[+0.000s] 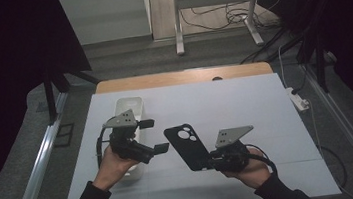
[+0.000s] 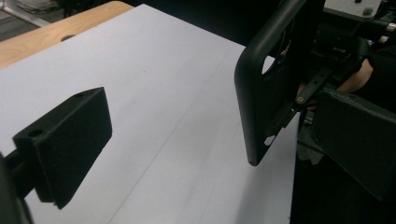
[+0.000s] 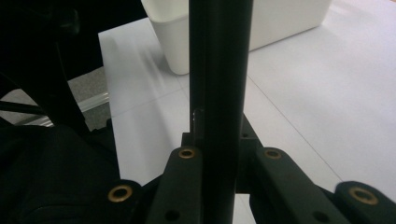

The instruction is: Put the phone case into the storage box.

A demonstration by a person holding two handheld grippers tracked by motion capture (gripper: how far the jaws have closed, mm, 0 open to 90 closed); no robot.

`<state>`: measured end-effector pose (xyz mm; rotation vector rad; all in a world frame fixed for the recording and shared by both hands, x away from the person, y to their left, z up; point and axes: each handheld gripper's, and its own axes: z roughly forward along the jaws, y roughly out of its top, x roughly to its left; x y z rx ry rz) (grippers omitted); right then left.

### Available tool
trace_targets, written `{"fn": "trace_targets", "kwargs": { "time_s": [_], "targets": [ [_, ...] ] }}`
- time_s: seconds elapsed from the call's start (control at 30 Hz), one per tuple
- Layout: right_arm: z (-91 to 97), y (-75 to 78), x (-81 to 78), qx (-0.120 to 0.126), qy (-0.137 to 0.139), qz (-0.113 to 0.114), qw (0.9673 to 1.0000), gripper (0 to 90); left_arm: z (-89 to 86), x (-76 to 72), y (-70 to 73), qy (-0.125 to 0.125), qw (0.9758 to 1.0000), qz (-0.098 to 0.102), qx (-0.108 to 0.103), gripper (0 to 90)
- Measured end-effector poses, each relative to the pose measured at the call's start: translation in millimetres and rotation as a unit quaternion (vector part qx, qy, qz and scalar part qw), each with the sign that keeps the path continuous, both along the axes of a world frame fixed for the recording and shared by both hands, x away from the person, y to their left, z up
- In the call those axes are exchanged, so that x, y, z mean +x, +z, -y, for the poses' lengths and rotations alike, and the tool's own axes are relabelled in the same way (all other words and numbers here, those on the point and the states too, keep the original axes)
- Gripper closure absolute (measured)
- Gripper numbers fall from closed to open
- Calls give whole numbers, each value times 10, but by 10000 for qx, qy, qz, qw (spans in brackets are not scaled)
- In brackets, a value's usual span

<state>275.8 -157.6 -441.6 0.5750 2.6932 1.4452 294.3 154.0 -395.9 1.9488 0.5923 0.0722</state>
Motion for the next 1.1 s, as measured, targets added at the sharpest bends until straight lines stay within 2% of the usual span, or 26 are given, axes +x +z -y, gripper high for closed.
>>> {"fn": "trace_targets", "kwargs": {
  "time_s": [0.07,0.17,0.4,0.43,0.53,0.7,0.87,1.1],
  "targets": [
    [-7,-1,-7,-4,28,14,10000,847,6,-15,7,-11,10000,66,-1,28],
    [-18,-6,-16,-7,61,19,10000,847,6,-28,18,-98,9999,77,-14,129],
    [-19,-8,-19,64,134,-15,9999,847,-14,-31,32,-303,9994,-26,-177,385],
    [-17,-11,-17,100,147,-32,9998,847,-19,-31,33,-321,9993,-32,-200,385],
    [-12,-8,-16,168,145,-65,9997,847,-28,-27,35,-390,9989,-81,-254,481],
    [-13,-7,-18,203,157,-73,9996,847,-36,-16,36,-502,9979,-187,-354,569],
    [-17,-7,-20,207,146,-57,9997,847,-37,-9,34,-499,9976,-264,-407,657],
    [-22,-8,-22,197,144,-43,9997,847,-44,-3,26,-531,9970,-312,-479,722]
  ]
}}
